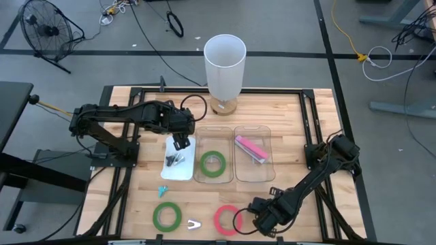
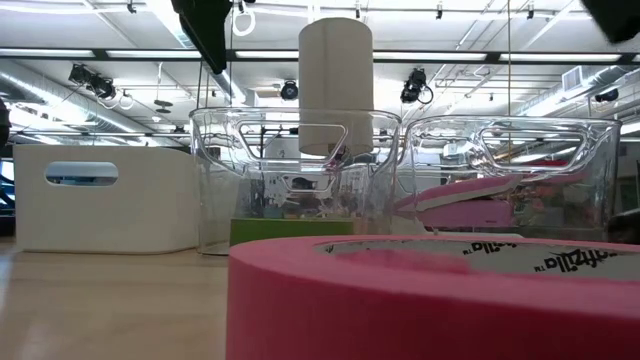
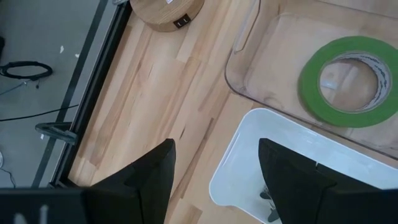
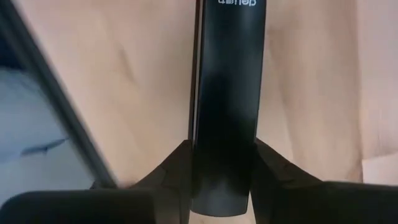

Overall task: Pick and place Stapler, Stapler remover, tape
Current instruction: Put the black stapler into the right transparent bin

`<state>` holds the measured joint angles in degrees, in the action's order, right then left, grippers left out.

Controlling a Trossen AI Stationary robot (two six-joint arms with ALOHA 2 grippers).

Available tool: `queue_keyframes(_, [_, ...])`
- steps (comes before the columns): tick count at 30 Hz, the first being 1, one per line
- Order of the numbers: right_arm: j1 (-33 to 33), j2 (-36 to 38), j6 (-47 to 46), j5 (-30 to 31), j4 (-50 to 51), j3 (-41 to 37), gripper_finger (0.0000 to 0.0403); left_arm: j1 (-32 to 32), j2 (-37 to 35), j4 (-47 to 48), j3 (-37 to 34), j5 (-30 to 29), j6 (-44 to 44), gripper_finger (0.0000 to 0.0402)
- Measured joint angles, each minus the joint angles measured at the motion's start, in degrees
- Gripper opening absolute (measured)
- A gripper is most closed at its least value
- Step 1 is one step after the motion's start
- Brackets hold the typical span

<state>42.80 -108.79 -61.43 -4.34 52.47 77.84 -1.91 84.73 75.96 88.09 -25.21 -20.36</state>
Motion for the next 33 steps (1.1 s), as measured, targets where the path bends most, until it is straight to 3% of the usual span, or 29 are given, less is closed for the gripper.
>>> queue_keyframes(8, [-1.33, 0.0, 5.63, 1.66, 15.32, 15.15, 0.01, 0.0, 0.0, -1.2, 0.0, 0.0, 0.17, 0.0233])
queue_keyframes(18, [-2.84, 0.0, 6.66, 10.14, 38.08, 35.16, 0.01, 0.0, 0.0, -1.21, 0.0, 0.0, 0.15, 0.0233])
queue_keyframes(25, [-6.78, 1.11, 14.07, 17.59, 37.62, 36.79, 0.01, -0.26, 0.0, -1.29, 0.0, 0.0, 0.0, 0.0233])
queue_keyframes(33, [-13.68, 1.27, 21.03, 19.11, 37.57, 35.05, 0.01, -1.52, 0.0, -1.23, 0.0, 0.0, -0.02, 0.0233])
